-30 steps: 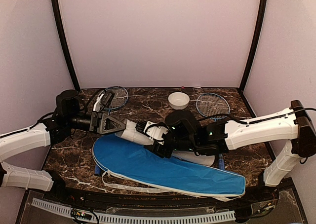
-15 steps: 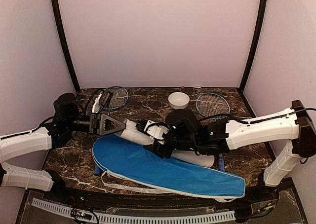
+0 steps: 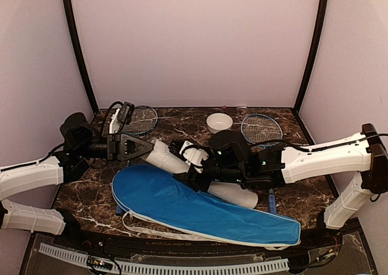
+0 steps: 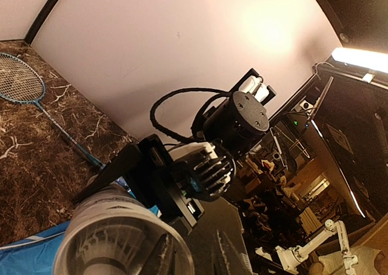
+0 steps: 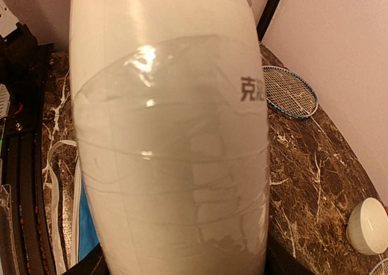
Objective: Pack up the badminton gear
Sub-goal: Close the tube cap on the shuttle tube, then press the tube cap onto the shuttle tube, then place the shuttle tube at the corner of the board, then pick up the racket bag from the corner of the board.
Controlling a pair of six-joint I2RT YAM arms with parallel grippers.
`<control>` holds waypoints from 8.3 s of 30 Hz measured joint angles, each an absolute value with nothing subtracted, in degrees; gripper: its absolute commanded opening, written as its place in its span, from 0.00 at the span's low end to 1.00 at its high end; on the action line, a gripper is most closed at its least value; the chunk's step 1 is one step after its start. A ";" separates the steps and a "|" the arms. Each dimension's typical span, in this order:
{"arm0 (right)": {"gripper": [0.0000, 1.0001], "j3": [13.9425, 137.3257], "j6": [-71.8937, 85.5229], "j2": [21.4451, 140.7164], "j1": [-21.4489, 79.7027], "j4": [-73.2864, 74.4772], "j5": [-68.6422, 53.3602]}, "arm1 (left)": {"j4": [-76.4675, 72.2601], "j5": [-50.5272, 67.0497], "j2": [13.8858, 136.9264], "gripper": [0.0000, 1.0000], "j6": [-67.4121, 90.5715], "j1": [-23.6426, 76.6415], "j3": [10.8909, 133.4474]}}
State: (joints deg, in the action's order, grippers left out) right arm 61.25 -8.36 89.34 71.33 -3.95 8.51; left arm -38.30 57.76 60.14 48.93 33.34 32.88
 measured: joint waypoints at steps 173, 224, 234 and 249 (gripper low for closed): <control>0.94 45.01 24.86 88.53 6.20 12.78 16.38 | 12.16 3.57 61.58 0.78 9.17 18.90 46.65; 0.91 42.24 20.23 70.37 42.65 0.97 -0.03 | 20.12 0.58 44.66 0.74 55.55 18.90 20.16; 0.90 41.89 20.25 72.36 42.92 -2.76 -1.76 | 18.09 5.26 44.64 0.65 59.94 18.90 14.96; 0.92 43.51 16.64 75.29 49.19 -6.98 -3.05 | 15.94 11.70 44.60 0.05 59.27 18.90 21.17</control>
State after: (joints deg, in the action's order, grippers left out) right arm 43.51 16.64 75.29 49.19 -6.98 -3.05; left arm 15.94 11.70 44.60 59.27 18.90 21.17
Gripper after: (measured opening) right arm 0.906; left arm 0.102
